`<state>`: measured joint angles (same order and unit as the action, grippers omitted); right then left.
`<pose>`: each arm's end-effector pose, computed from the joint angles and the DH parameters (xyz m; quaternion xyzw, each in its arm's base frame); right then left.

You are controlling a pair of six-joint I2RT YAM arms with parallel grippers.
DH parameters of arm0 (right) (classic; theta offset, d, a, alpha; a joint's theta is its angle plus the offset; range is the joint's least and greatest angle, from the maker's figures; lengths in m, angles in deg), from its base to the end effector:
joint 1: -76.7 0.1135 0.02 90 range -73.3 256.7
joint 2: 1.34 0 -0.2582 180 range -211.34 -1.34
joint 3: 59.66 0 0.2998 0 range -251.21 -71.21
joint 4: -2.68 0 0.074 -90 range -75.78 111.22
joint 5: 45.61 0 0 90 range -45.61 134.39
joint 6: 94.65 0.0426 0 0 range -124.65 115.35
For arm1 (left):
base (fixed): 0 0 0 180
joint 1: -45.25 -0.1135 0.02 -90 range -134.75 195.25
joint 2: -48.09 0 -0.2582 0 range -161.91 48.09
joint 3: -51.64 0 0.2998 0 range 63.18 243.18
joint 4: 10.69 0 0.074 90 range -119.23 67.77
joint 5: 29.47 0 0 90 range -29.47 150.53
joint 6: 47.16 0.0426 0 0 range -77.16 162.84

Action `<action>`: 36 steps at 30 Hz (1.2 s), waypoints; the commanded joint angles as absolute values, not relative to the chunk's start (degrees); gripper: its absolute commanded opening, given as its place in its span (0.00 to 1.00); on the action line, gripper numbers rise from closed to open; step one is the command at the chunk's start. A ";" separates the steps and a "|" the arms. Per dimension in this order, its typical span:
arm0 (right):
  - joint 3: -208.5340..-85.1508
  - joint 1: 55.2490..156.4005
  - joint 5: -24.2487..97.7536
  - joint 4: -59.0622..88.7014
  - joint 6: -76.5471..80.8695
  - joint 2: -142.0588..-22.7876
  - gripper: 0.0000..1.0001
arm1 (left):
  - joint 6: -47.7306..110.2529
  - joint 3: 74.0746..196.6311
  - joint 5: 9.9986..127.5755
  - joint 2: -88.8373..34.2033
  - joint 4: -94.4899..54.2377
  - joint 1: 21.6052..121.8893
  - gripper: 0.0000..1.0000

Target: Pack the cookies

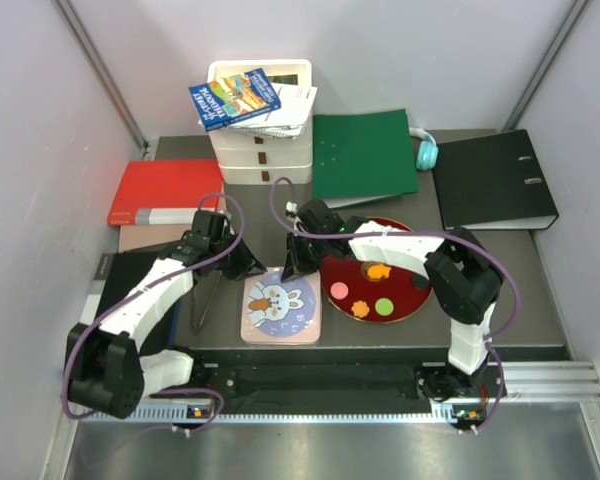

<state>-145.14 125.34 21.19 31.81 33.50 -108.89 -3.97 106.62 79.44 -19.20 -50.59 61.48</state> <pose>0.2825 0.3463 0.1588 -0.1510 0.9140 0.3614 0.1061 0.2681 -0.0924 0.1974 -0.1948 0.9143 -0.2995 0.1911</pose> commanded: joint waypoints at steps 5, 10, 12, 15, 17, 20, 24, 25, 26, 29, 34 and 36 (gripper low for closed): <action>-145.39 124.07 28.40 37.07 31.21 -111.65 0.00 | -4.44 102.21 81.98 -25.20 -44.47 61.33 0.13; -145.48 123.98 30.24 37.60 30.42 -108.93 0.00 | -4.79 100.54 80.13 -27.40 -43.33 61.33 0.12; -145.13 123.98 30.94 37.26 30.24 -105.43 0.00 | -5.15 100.19 80.04 -27.93 -42.89 61.24 0.12; -142.15 123.98 30.77 33.84 30.76 -98.06 0.00 | -5.32 100.36 79.86 -28.29 -42.53 61.24 0.12; -138.55 123.98 28.32 28.39 31.55 -94.26 0.00 | -5.41 100.54 79.60 -28.38 -42.62 61.24 0.12; -135.55 123.98 24.63 23.90 32.35 -90.12 0.00 | -5.24 100.71 78.98 -28.46 -42.88 61.24 0.12; -132.74 124.07 23.83 23.01 32.35 -89.85 0.00 | -5.24 100.63 78.54 -28.64 -42.97 61.24 0.12; -131.60 123.98 24.00 23.01 32.35 -90.81 0.00 | -5.32 100.63 78.54 -28.90 -42.88 61.24 0.12; -131.15 123.98 23.83 22.58 32.52 -91.42 0.00 | -5.15 100.63 78.37 -29.08 -42.97 61.24 0.12; -130.45 124.07 22.69 22.66 33.22 -94.93 0.00 | -4.89 100.71 77.58 -29.96 -42.88 61.24 0.12; -134.65 123.98 23.91 29.42 33.14 -103.02 0.00 | -4.97 100.80 76.70 -32.15 -42.62 61.16 0.12; -134.93 124.07 23.74 28.82 33.23 -104.61 0.00 | -5.15 100.71 76.79 -32.68 -42.27 61.16 0.12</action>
<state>-132.44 124.18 20.91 25.80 34.48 -101.04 -7.11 102.95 86.74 -28.77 -38.70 61.48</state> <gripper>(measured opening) 0.003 0.119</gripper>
